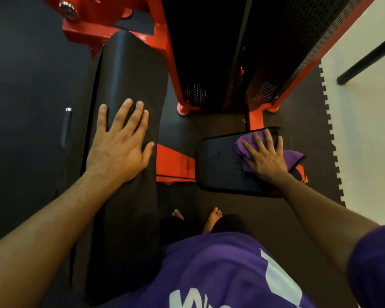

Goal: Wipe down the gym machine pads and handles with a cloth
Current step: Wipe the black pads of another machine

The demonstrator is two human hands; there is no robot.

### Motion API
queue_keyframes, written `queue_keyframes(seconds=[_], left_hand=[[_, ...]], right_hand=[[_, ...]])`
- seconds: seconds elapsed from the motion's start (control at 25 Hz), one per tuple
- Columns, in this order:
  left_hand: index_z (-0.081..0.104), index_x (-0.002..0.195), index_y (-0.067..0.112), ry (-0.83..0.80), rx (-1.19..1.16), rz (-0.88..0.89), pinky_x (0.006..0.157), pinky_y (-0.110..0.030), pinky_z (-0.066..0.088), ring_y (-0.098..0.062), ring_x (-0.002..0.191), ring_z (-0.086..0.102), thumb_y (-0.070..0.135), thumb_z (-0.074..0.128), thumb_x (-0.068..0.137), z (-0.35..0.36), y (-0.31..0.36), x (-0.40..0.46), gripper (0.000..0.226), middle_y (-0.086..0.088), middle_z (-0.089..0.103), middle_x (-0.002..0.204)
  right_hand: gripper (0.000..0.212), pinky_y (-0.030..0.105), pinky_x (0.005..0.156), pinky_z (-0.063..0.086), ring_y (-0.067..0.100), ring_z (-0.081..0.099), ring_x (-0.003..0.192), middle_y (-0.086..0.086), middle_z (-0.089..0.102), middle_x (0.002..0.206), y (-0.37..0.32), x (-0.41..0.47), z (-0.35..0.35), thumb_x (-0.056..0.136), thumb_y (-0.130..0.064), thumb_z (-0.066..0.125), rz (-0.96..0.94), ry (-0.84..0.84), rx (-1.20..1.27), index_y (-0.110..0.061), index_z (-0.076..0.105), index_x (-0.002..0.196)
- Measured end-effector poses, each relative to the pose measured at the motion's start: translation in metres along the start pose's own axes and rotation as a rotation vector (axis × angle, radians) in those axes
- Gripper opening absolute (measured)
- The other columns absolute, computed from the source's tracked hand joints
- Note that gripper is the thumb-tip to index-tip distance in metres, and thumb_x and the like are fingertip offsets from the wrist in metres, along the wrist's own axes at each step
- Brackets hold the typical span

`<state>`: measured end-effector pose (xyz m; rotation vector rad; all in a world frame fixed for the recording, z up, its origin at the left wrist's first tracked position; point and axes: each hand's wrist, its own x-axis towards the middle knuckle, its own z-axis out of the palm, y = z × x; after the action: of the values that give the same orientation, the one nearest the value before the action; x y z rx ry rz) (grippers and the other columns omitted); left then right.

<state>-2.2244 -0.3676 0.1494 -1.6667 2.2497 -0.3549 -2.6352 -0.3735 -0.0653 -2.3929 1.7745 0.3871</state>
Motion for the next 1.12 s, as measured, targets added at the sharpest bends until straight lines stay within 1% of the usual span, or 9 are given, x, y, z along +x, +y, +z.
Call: queue_keyframes(seconds=[0.24, 0.32, 0.44, 0.6, 0.68, 0.76, 0.88, 1.0, 1.12], left_hand=[[0.027, 0.161, 0.009, 0.038, 0.010, 0.027, 0.125, -0.063, 0.002, -0.030, 0.160, 0.004, 0.047, 0.028, 0.104, 0.003, -0.001, -0.001, 0.069, -0.012, 0.018, 0.171], [0.030, 0.160, 0.009, 0.061, -0.015, 0.072, 0.126, -0.061, 0.002, -0.030, 0.159, 0.010, 0.045, 0.029, 0.104, 0.002, 0.002, 0.000, 0.067, -0.012, 0.025, 0.169], [0.032, 0.159, 0.007, 0.080, -0.059, 0.058, 0.127, -0.057, 0.003, -0.028, 0.158, 0.016, 0.043, 0.039, 0.105, 0.000, 0.000, -0.001, 0.065, -0.011, 0.029, 0.167], [0.034, 0.158, 0.007, 0.080, -0.064, 0.063, 0.127, -0.057, 0.004, -0.027, 0.158, 0.018, 0.044, 0.040, 0.104, 0.000, -0.001, -0.002, 0.066, -0.012, 0.030, 0.167], [0.035, 0.158, 0.007, 0.076, -0.052, 0.072, 0.127, -0.057, 0.003, -0.027, 0.158, 0.017, 0.044, 0.038, 0.104, 0.002, -0.001, 0.000, 0.065, -0.011, 0.030, 0.167], [0.036, 0.157, 0.007, 0.072, -0.040, 0.068, 0.127, -0.057, 0.002, -0.027, 0.158, 0.016, 0.044, 0.038, 0.104, 0.001, -0.001, -0.001, 0.065, -0.011, 0.029, 0.167], [0.037, 0.157, 0.007, 0.073, -0.040, 0.071, 0.127, -0.057, 0.003, -0.027, 0.158, 0.017, 0.044, 0.038, 0.104, 0.000, 0.000, -0.001, 0.065, -0.011, 0.029, 0.167], [0.037, 0.157, 0.007, 0.064, -0.040, 0.067, 0.127, -0.057, 0.004, -0.027, 0.158, 0.016, 0.044, 0.038, 0.104, -0.002, -0.001, 0.000, 0.065, -0.010, 0.029, 0.167], [0.038, 0.157, 0.007, 0.064, -0.045, 0.049, 0.127, -0.058, 0.004, -0.027, 0.158, 0.017, 0.043, 0.037, 0.104, -0.001, 0.000, -0.002, 0.064, -0.010, 0.030, 0.167]], right_hand=[[0.076, 0.070, 0.116, 0.002, 0.043, 0.014, 0.150, 0.012, 0.029, 0.161, -0.022, 0.055, -0.009, 0.090, -0.052, 0.059, 0.024, 0.004, 0.014, -0.028, 0.031, 0.156], [0.078, 0.067, 0.117, 0.007, 0.042, 0.022, 0.149, 0.012, 0.037, 0.158, -0.031, 0.046, -0.004, 0.085, -0.048, 0.070, -0.033, 0.038, 0.045, -0.024, 0.039, 0.153], [0.083, 0.064, 0.117, 0.019, 0.041, 0.035, 0.144, 0.012, 0.049, 0.151, -0.045, -0.020, 0.021, 0.071, -0.044, 0.085, -0.249, 0.001, 0.050, -0.022, 0.053, 0.145], [0.073, 0.058, 0.116, 0.025, 0.038, 0.039, 0.141, 0.010, 0.051, 0.149, -0.016, -0.048, 0.022, 0.081, -0.048, 0.070, -0.534, -0.016, -0.037, -0.025, 0.050, 0.147], [0.066, 0.058, 0.114, 0.029, 0.040, 0.041, 0.138, 0.012, 0.054, 0.145, -0.001, 0.000, 0.010, 0.083, -0.045, 0.068, -0.483, 0.035, -0.094, -0.022, 0.053, 0.144], [0.067, 0.059, 0.114, 0.028, 0.041, 0.039, 0.138, 0.014, 0.051, 0.144, -0.002, 0.055, -0.007, 0.081, -0.045, 0.075, -0.283, 0.029, -0.086, -0.021, 0.054, 0.140], [0.068, 0.063, 0.114, 0.027, 0.042, 0.042, 0.134, 0.015, 0.052, 0.139, -0.026, 0.070, -0.009, 0.078, -0.043, 0.079, -0.103, 0.046, 0.003, -0.018, 0.054, 0.136], [0.072, 0.063, 0.113, 0.029, 0.043, 0.051, 0.127, 0.016, 0.059, 0.135, -0.058, -0.004, 0.015, 0.066, -0.039, 0.089, -0.314, -0.036, 0.047, -0.016, 0.064, 0.130], [0.076, 0.057, 0.112, 0.027, 0.037, 0.050, 0.129, 0.011, 0.060, 0.135, -0.066, -0.054, 0.021, 0.065, -0.036, 0.089, -0.446, -0.065, 0.098, -0.022, 0.060, 0.133]])
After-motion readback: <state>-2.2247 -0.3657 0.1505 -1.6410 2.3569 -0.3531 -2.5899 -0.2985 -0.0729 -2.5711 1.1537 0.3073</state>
